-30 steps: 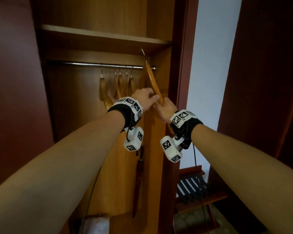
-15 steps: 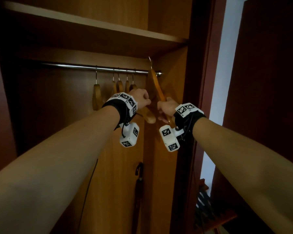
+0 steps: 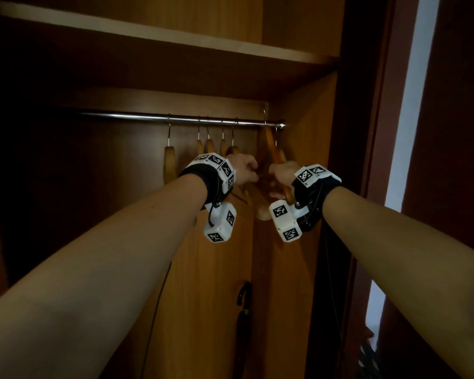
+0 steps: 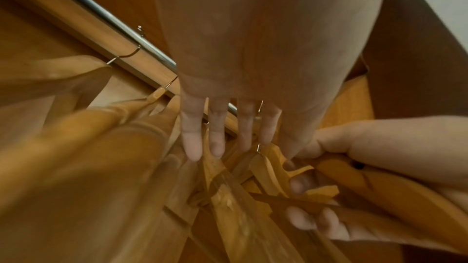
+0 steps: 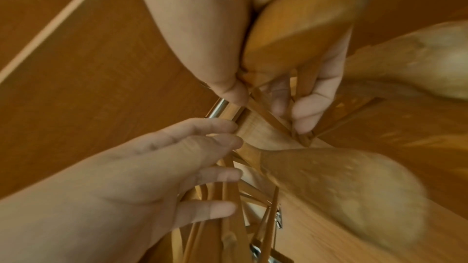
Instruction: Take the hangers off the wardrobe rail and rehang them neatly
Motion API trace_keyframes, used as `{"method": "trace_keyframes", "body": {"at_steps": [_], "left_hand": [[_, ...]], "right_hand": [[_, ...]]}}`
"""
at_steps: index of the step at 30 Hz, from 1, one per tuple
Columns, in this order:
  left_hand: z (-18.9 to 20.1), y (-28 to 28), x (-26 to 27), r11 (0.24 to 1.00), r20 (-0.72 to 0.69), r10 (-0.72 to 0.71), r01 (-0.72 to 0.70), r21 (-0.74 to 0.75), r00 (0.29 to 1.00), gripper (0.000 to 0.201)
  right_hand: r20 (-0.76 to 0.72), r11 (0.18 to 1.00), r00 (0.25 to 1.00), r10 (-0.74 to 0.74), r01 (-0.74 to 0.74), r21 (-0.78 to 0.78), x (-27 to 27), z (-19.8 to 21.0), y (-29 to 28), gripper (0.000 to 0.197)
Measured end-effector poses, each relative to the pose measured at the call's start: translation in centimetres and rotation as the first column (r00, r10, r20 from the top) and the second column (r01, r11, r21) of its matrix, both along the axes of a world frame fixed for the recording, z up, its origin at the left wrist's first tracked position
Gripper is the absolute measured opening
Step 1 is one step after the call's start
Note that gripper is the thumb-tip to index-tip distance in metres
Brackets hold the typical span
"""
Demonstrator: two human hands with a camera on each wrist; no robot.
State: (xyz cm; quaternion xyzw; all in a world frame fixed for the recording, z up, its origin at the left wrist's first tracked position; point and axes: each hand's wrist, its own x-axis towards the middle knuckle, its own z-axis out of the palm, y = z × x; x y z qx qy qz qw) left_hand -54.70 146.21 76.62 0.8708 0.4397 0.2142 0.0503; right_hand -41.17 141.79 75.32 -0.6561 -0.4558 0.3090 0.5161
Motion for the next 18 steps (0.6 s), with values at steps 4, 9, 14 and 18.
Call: {"method": "trace_keyframes", "body": {"at_steps": [4,9,14,18], "left_hand": [[0.4,0.5,1.2,0.999,-0.089,0.036,-0.035,0.014,0.995,0.048],[0.2,1.2,2.3,0.997,-0.167,0.078,-0.078,0.004,0.983,0.040],[0.4,1.4,3.1,0.988,-0.164,0.145,-0.152,-0.034,0.976,0.038],[0.1,1.2,4.1,0.967,-0.223,0.233,-0.249,-0.047,0.947,0.044]], "right_hand": [[0.068,0.999,0.997,0.041,-0.040,-0.011,1.0,0.5,2.8,0.045],[0.157,0.997,0.984,0.079,-0.076,-0.029,1.1,0.9,4.0,0.016],[0.212,0.987,0.966,0.151,-0.137,-0.078,2.3,-0.2,6.1,0.031],[0.220,0.981,0.957,0.188,-0.172,-0.091,2.9,-0.1,5.8,0.022]]}}
